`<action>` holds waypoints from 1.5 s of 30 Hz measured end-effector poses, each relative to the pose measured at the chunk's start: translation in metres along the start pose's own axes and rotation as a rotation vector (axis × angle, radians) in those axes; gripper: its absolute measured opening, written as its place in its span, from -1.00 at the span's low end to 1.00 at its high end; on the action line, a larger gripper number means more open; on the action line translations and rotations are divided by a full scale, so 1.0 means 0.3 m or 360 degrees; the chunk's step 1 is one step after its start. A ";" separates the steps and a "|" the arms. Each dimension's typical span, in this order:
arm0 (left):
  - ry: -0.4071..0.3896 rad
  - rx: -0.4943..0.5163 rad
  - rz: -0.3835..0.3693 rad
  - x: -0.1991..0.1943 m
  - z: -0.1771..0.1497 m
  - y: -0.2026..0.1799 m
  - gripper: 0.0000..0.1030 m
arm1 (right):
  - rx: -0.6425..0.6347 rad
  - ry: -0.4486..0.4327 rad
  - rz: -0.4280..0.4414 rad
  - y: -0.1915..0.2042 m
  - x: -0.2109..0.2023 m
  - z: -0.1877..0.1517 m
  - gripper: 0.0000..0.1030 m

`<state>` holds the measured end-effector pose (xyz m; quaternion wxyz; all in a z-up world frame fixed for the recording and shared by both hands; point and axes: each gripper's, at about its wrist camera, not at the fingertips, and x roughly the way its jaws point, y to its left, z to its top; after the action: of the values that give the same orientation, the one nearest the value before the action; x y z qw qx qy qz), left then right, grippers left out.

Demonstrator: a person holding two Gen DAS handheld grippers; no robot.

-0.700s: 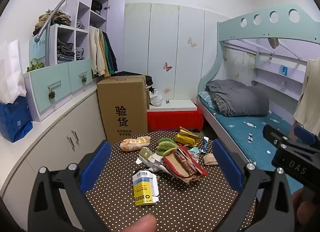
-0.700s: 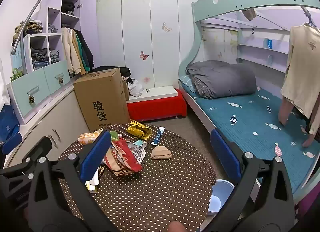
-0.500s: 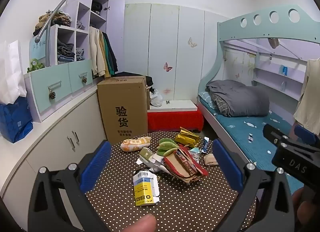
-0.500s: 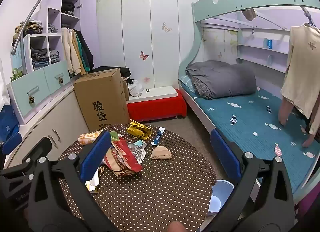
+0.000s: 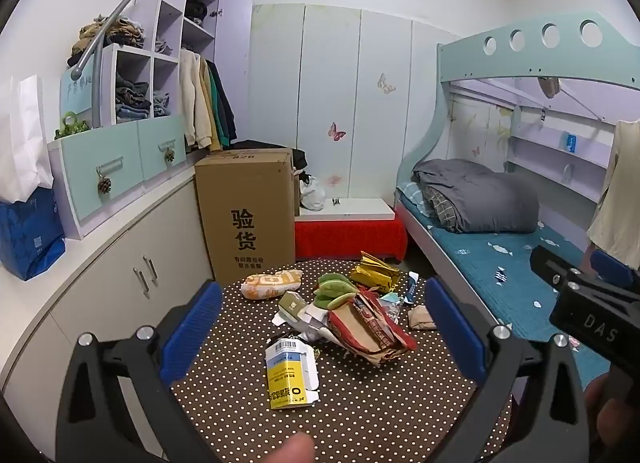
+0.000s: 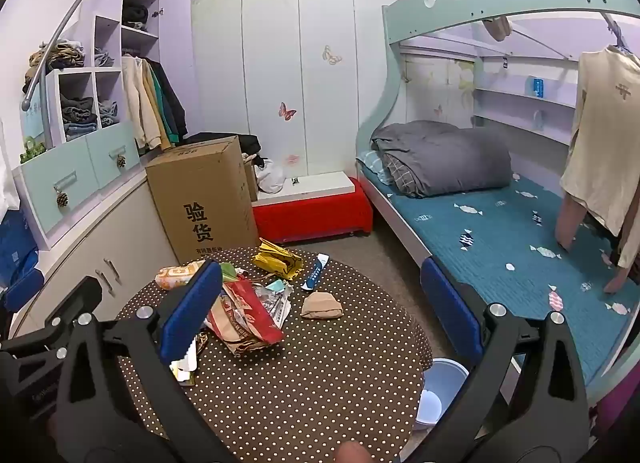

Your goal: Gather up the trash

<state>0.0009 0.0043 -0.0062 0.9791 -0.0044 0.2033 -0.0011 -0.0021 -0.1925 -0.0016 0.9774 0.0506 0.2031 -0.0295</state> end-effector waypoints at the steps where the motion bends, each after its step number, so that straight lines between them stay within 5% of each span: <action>1: 0.0006 -0.0001 0.0000 0.001 0.000 0.000 0.92 | 0.0001 0.0000 0.0000 0.000 0.001 0.000 0.89; 28: 0.0007 -0.0012 -0.0026 0.006 0.000 -0.002 0.92 | 0.0001 0.0007 0.0000 0.002 0.010 -0.002 0.89; 45: 0.0133 -0.0049 0.0038 0.110 -0.054 0.070 0.92 | -0.0042 0.0111 0.0018 0.043 0.124 -0.029 0.89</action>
<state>0.0248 0.0250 -0.0344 0.9695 -0.0172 0.2439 0.0134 0.0295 -0.1801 -0.0232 0.9705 0.0399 0.2372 -0.0194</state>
